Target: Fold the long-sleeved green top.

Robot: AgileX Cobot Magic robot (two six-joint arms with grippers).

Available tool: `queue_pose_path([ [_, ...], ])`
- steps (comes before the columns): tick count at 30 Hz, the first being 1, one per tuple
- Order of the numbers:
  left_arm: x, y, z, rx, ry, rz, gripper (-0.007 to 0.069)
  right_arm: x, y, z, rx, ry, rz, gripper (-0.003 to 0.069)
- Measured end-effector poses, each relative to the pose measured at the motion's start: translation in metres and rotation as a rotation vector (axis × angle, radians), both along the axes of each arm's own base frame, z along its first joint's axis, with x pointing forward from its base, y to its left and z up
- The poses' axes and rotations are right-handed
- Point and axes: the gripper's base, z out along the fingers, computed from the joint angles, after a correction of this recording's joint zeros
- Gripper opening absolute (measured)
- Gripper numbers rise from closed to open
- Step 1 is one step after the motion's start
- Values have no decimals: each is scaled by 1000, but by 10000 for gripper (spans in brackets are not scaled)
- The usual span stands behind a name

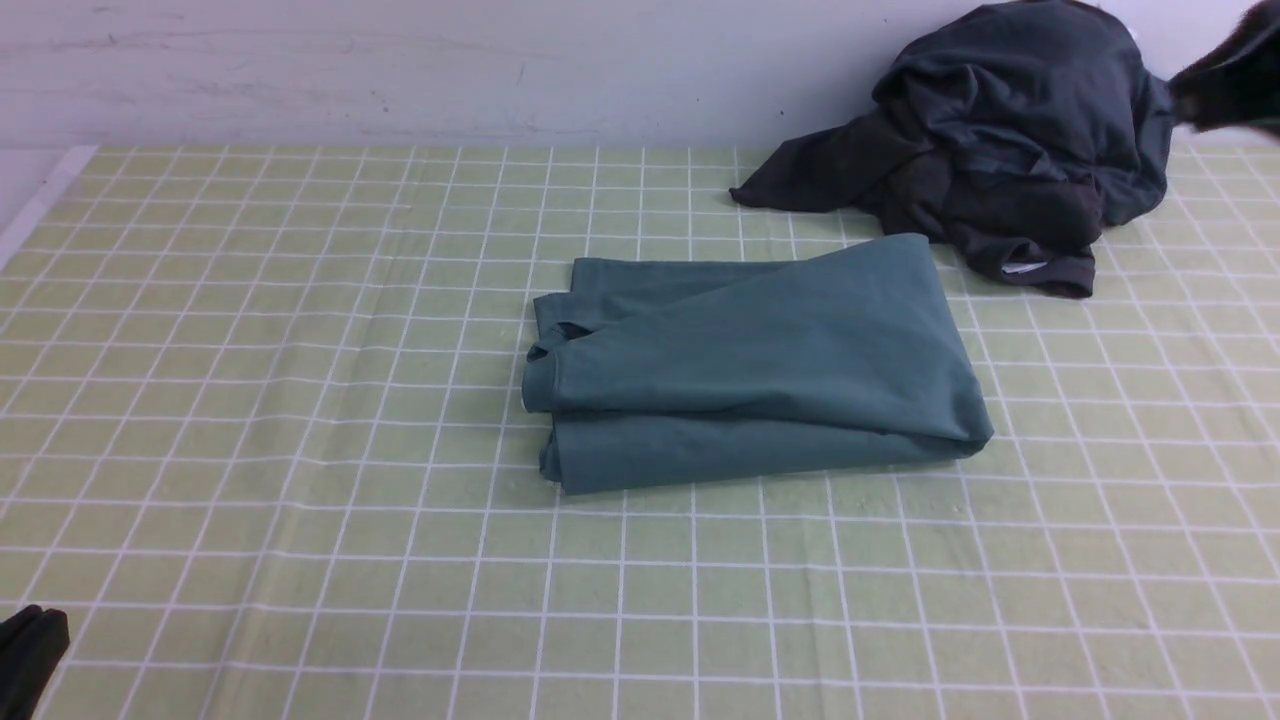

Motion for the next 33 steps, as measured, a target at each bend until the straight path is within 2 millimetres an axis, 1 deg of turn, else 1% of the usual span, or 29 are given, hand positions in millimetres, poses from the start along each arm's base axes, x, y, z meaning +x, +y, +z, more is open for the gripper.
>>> queue_pose_path([
  [1, 0, 0, 0, -1, -4, 0, -1, -14, -3, 7, -1, -52, -4, 7],
  [3, 0, 0, 1, -3, -8, 1, -1, -51, -14, 18, -26, -186, -21, -8],
  [4, 0, 0, 1, -3, -8, 1, -1, -54, -15, 19, -29, -197, -23, -8],
  [5, 0, 0, 1, -4, -8, 1, -1, -79, -21, 19, -47, -288, -33, -11],
  [7, 0, 0, 0, -4, -6, 1, -1, -105, -28, 15, -61, -384, -43, -11],
  [8, 0, 0, -1, -4, -3, 1, -1, -117, -30, 9, -61, -434, -45, -13],
  [10, 1, 0, -3, -5, 5, 1, -1, -134, -33, -11, -49, -497, -43, -13],
  [12, 1, 0, -4, -5, 10, 1, -1, -150, -34, -39, -21, -579, -35, -13],
  [13, 1, 0, -4, -6, 10, 2, -1, -154, -35, -52, -8, -590, -33, -13],
  [15, 0, 0, -4, -5, 12, 2, -1, -161, -34, -81, 42, -666, -24, -13],
  [16, 0, 0, -4, -5, 12, 2, -1, -160, -34, -84, 44, -665, -23, -13],
  [17, 0, 0, -4, -5, 12, 2, -1, -160, -33, -108, 68, -716, -14, -13],
  [18, 0, 0, -4, -5, 12, 2, -1, -159, -32, -127, 77, -734, -7, -13],
  [19, 0, 0, -4, -5, 13, 1, -1, -159, -31, -137, 87, -765, -1, -13],
  [20, 0, 0, -4, -5, 13, 1, -1, -159, -31, -140, 88, -770, 0, -13],
  [22, 0, 0, -4, -5, 13, 1, -1, -156, -29, -179, 93, -767, 14, -13],
  [23, 0, 0, -4, -5, 13, 1, -1, -156, -29, -185, 92, -761, 16, -13],
  [24, 0, 0, -4, -5, 13, 1, -1, -156, -28, -209, 87, -720, 20, -13],
  [25, 0, 0, -4, -5, 13, 1, -1, -156, -29, -223, 77, -673, 21, -13],
  [26, 0, 0, -4, -5, 14, 1, -1, -156, -29, -225, 76, -665, 20, -13],
  [27, 0, 0, -4, -6, 14, 2, -1, -156, -29, -230, 69, -633, 19, -13],
  [28, 0, 0, -4, -6, 14, 2, -1, -155, -29, -237, 52, -561, 15, -13],
  [29, 0, 0, -4, -6, 14, 2, -1, -155, -29, -238, 50, -549, 14, -13],
  [30, 0, 0, -4, -6, 14, 2, -1, -156, -31, -248, 23, -440, 8, -13],
  [31, 0, 0, -4, -6, 14, 2, -1, -156, -31, -253, 11, -385, 4, -13],
  [32, 0, 0, -4, -6, 14, 2, -1, -156, -31, -253, 11, -385, 4, -13],
  [33, 0, 0, -4, -6, 14, 2, -1, -158, -32, -262, -11, -286, 1, -13],
])
